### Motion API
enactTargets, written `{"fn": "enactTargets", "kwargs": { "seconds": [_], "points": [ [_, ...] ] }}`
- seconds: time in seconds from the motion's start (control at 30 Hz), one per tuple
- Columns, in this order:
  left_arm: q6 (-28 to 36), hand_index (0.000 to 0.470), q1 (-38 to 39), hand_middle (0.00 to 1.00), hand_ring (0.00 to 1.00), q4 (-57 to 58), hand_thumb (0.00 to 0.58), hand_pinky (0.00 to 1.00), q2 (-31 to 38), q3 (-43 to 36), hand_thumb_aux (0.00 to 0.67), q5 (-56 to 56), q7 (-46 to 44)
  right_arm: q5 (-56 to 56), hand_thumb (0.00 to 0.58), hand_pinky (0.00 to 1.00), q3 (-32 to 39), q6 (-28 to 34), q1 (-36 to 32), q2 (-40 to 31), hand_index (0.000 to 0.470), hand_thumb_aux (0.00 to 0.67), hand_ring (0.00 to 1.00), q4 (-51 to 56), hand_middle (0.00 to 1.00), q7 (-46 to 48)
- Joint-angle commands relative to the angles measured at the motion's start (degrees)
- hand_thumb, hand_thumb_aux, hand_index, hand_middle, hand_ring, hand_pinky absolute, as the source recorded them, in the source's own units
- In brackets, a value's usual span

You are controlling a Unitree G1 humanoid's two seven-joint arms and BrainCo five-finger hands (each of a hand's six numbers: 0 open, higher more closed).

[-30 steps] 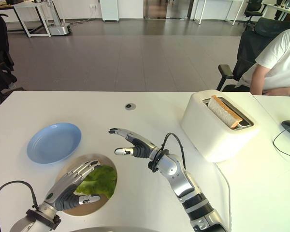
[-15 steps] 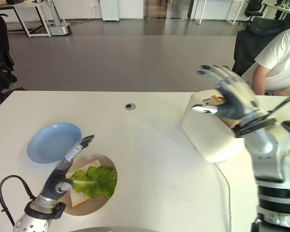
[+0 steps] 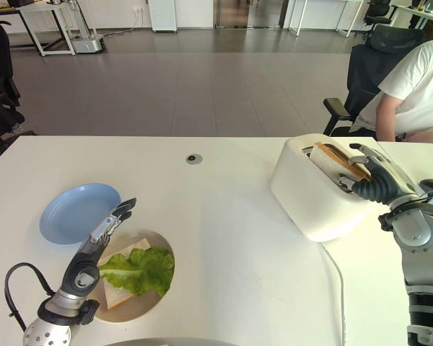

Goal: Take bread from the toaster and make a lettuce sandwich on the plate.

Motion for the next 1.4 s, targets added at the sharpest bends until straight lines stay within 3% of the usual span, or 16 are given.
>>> {"fn": "enactTargets", "kwargs": {
  "seconds": [0.03,0.27,0.43,0.57,0.67,0.73,0.8,0.97,1.13,1.4],
  "points": [
    [0.03,0.000,-0.16,0.00,0.00,0.70,0.000,0.00,-0.30,1.03,0.000,1.76,-0.22,4.17,0.580,0.00,0.62,0.93,-0.93,1.14,0.470,0.670,0.00,-1.67,0.00,1.93],
    [-0.47,0.000,-0.42,0.00,0.00,0.83,0.000,0.00,-0.78,3.21,0.000,3.61,0.49,16.88,0.580,0.00,-6.14,7.45,-6.73,1.98,0.470,0.670,0.00,-0.24,0.00,3.50],
    [-0.73,0.000,0.33,0.00,0.00,-0.90,0.000,0.00,-0.99,6.99,0.000,3.39,1.37,32.81,0.580,0.00,-14.43,17.53,-12.87,-1.05,0.470,0.670,0.00,-0.63,0.00,10.65],
    [-1.17,0.000,1.38,0.00,0.00,-1.86,0.000,0.00,-0.57,10.39,0.000,2.46,1.53,44.05,0.580,0.00,-13.73,27.65,-14.59,-0.77,0.470,0.670,0.00,-7.36,0.00,17.53],
    [-2.43,0.000,2.52,0.00,0.00,-2.29,0.000,0.00,1.23,13.63,0.000,1.39,0.28,54.82,0.580,0.00,-5.12,37.84,-14.53,3.32,0.470,0.670,0.00,-19.02,0.00,22.78],
    [-4.95,0.000,4.44,0.00,0.00,-2.92,0.000,0.00,3.02,16.76,0.000,1.79,-0.98,59.96,0.580,0.00,5.48,44.64,-15.91,7.66,0.470,0.670,0.00,-26.69,0.00,25.08],
    [-9.08,0.000,6.78,0.00,0.00,-4.69,0.000,0.00,3.54,20.12,0.000,4.78,-1.47,58.43,0.580,0.00,16.39,46.58,-16.72,11.87,0.470,0.670,0.00,-29.85,0.00,26.63],
    [-18.11,0.000,11.91,0.00,0.00,-6.50,0.000,0.00,3.55,25.28,0.000,16.87,-3.61,47.22,0.580,0.00,37.39,43.05,-16.72,20.76,0.470,0.670,0.00,-28.96,0.00,27.68],
    [-26.89,0.000,13.55,0.00,0.00,-5.47,0.000,0.00,-0.14,33.12,0.000,26.96,0.18,35.24,0.580,0.00,51.57,36.96,-16.75,30.00,0.470,0.670,0.00,-20.08,0.00,26.25],
    [-32.34,0.000,14.12,0.00,0.00,-2.66,0.000,0.00,-2.26,38.90,0.000,35.00,2.89,25.46,0.580,0.00,56.00,29.73,-16.52,36.63,0.470,0.670,0.00,-10.09,0.00,24.36]
  ]
}}
